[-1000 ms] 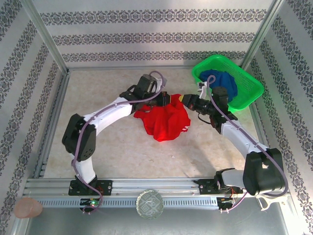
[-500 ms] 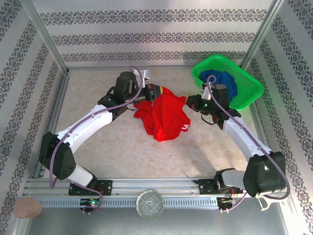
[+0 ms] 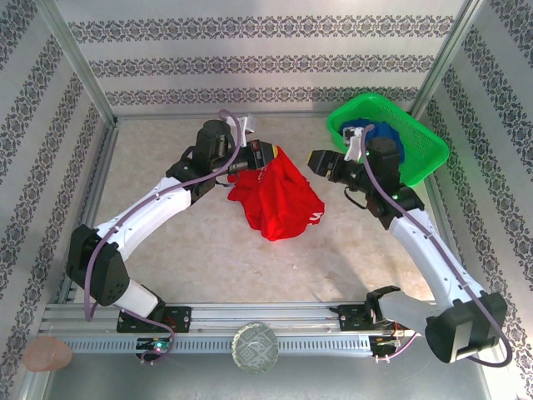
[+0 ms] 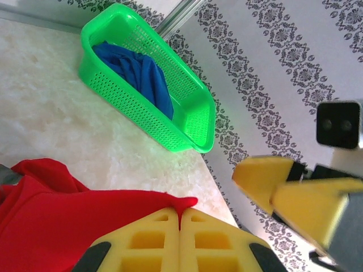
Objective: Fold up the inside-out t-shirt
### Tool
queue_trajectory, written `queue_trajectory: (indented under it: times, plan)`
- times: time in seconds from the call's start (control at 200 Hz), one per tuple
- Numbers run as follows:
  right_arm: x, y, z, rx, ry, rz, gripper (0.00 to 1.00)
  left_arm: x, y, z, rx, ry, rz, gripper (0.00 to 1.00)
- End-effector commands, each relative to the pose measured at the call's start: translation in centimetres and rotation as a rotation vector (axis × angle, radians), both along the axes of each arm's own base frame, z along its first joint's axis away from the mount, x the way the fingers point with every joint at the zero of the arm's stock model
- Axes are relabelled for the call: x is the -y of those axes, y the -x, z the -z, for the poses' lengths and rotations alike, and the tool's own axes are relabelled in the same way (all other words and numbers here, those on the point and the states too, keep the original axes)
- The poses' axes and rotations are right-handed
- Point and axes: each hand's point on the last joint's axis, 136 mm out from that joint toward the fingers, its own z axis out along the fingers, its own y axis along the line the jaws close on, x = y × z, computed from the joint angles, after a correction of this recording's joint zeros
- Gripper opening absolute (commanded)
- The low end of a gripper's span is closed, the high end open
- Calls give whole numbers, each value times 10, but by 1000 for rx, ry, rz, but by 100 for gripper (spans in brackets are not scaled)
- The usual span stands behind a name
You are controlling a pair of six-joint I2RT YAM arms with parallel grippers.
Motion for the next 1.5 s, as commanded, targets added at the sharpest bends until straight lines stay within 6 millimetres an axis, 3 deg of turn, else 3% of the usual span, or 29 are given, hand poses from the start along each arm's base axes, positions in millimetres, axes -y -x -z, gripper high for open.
queue_trajectory:
  times: [0.0, 0.135, 0.275, 0.41, 0.57, 0.695, 0.939, 1.064, 1.374, 1.494]
  plan:
    - [-4, 16, 26, 59, 192, 29, 60, -3, -7, -19, -5, 73, -39, 0]
    - [-16, 30, 40, 156, 350, 48, 61, -4, -10, -15, -73, 124, -79, 0]
    - [-15, 24, 55, 111, 374, 61, 65, -2, -9, -18, -79, 158, -71, 0]
    - [-5, 15, 59, 67, 222, 47, 66, -5, -5, -24, -58, 140, -64, 0]
    - [-9, 13, 43, 78, -15, -103, 64, -4, 0, -31, -39, 143, -33, 0]
    - [-17, 16, 34, 93, -86, -211, 64, -1, 3, -38, -25, 158, -3, 0]
    - [-33, 9, 41, 49, -139, -328, 64, 2, 6, -49, -12, 184, 27, 0]
    - [-37, 8, 44, 38, -158, -352, 55, 0, 7, -53, -6, 187, 26, 0]
    - [-35, 20, 57, 6, -177, -363, 17, -7, 1, -53, -3, 190, 5, 0]
    - [-38, 24, 65, -11, -179, -370, 19, -8, 0, -55, -1, 197, 4, 0]
